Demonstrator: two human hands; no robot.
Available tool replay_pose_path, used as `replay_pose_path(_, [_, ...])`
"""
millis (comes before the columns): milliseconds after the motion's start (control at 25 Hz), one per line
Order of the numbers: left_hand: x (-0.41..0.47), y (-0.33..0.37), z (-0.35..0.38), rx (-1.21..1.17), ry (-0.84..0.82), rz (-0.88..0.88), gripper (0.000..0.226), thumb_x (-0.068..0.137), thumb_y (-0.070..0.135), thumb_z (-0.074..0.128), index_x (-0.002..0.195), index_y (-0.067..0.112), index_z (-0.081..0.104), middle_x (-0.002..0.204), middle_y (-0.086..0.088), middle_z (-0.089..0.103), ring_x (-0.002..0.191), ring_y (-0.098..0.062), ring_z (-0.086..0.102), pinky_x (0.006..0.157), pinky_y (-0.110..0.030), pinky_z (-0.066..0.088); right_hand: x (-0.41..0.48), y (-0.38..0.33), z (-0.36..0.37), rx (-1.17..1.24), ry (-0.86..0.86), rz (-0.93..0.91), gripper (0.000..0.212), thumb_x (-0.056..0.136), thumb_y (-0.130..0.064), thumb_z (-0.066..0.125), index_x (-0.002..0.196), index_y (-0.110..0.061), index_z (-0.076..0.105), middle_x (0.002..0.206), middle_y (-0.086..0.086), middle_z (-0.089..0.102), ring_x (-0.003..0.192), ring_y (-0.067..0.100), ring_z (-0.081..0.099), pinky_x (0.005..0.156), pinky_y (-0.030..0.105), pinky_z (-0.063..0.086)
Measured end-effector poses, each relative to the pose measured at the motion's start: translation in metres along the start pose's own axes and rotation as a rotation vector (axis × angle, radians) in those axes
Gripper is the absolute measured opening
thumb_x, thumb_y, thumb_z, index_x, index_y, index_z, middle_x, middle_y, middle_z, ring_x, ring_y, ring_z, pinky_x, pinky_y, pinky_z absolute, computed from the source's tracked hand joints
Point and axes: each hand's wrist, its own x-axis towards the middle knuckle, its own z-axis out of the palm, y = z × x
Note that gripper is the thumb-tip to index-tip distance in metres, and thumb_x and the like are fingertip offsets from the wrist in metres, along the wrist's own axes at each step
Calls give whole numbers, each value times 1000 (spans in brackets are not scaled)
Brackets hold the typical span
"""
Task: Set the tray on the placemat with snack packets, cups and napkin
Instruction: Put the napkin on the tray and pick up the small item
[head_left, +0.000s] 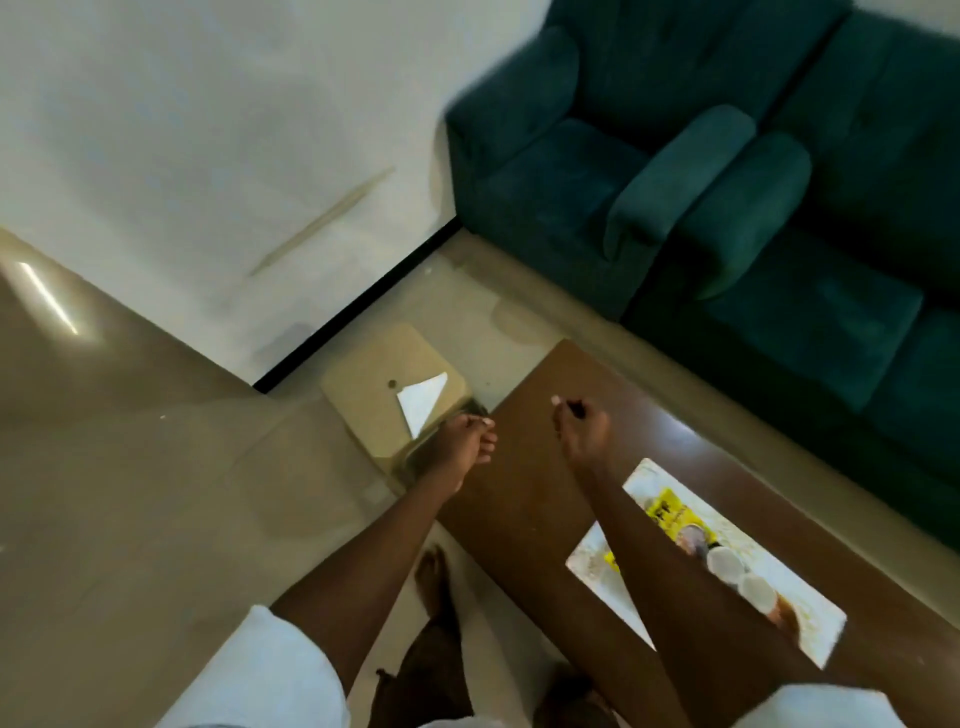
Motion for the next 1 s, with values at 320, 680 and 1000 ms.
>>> replay_pose_path(320, [142, 19, -144, -63, 60, -22, 20, 100, 1, 53, 111, -7, 67, 93, -24, 64, 72, -27, 57, 68, -32, 48, 79, -67, 195, -10, -127, 54, 30, 101, -34, 67, 105, -4, 70, 97, 16, 75, 94, 38, 72, 86, 50, 62])
replay_pose_path(680, [298, -69, -146, -45, 189, -127, 24, 96, 2, 62, 116, -10, 69, 114, -32, 71, 82, -35, 67, 90, -52, 60, 162, 53, 318, -124, -200, 229, 35, 94, -33, 77, 106, -2, 65, 88, 12, 68, 79, 26, 63, 84, 49, 60])
replay_pose_path(1000, [346, -105, -120, 183, 345, -42, 26, 90, 12, 72, 116, 8, 67, 126, -10, 68, 115, -29, 66, 95, -38, 55, 192, 105, 366, -250, -193, 283, 38, 90, -37, 79, 109, -8, 65, 106, 11, 76, 96, 31, 74, 87, 50, 64])
